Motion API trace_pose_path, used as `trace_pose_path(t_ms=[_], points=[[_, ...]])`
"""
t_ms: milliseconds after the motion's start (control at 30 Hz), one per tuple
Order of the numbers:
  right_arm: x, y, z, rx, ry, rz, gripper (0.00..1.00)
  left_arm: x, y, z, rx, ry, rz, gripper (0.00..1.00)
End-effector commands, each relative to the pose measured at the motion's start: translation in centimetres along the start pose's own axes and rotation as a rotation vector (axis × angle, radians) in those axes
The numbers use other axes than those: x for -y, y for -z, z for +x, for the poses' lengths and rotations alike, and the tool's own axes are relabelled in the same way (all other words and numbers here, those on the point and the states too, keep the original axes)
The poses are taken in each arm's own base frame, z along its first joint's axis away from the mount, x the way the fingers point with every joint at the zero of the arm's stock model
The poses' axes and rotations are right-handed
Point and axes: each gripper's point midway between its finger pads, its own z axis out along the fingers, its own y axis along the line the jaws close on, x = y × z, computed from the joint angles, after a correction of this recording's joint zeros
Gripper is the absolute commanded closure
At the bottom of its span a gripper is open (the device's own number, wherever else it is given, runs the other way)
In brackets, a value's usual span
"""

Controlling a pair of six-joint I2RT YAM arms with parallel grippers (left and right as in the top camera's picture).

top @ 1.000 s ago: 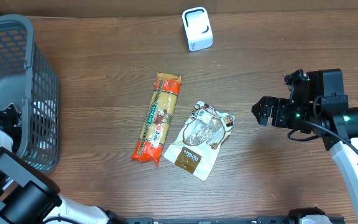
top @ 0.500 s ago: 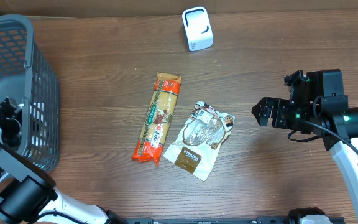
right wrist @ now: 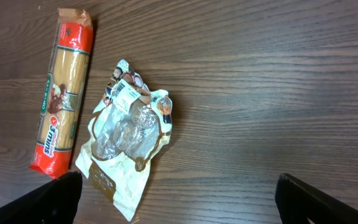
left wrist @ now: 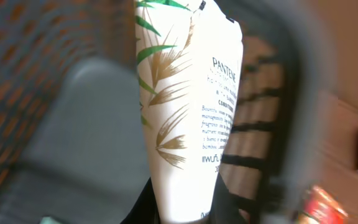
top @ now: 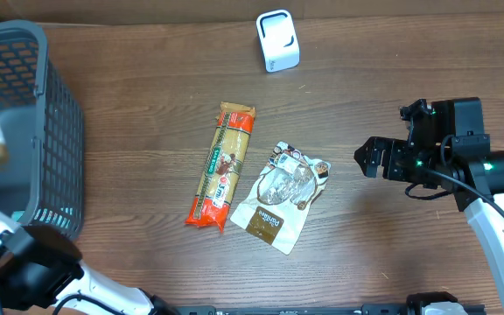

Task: Scan the item barcode
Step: 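Carry the Pantene tube out and lay it beside the spaghetti pack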

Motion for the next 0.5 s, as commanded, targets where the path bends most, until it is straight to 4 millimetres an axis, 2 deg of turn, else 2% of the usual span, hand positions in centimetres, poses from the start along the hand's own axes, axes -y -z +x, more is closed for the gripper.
trace_pose_path(t_ms=[0,100,200,233,300,367,400,467], points=[[-0.4,0.6,-0.8,0.029,0.018,0.0,0.0,9.8,5.0,-1.2,0.097,-0.151,0.164,0.96],[-0.4,0.6,-0.8,0.029,0.018,0.0,0.0,15.7,5.8,1.0,0.061,-0.275,0.251,0.96],[-0.4,0.6,-0.8,0.029,0.018,0.0,0.0,21.0,4.9,4.4,-0.036,-0.372,0.336,0.96],[-0.4,0.6,-0.8,0.029,0.018,0.0,0.0,22.8,4.1,6.0,-0.089,-0.402,0.368,0.96],[-0.4,0.6,-0.9,0.03,0.018,0.0,0.0,25.2,2.7,8.5,-0.166,-0.443,0.406,0.96],[-0.4,0.6,-0.9,0.029,0.018,0.0,0.0,28.0,0.6,12.1,-0.27,-0.495,0.456,0.96],[-0.4,0.5,-0.9,0.029,0.018,0.0,0.0,30.0,-1.2,15.2,-0.35,-0.526,0.498,0.96],[-0.3,0.5,-0.9,0.028,0.018,0.001,0.0,32.0,-3.2,19.0,-0.431,-0.557,0.541,0.96]])
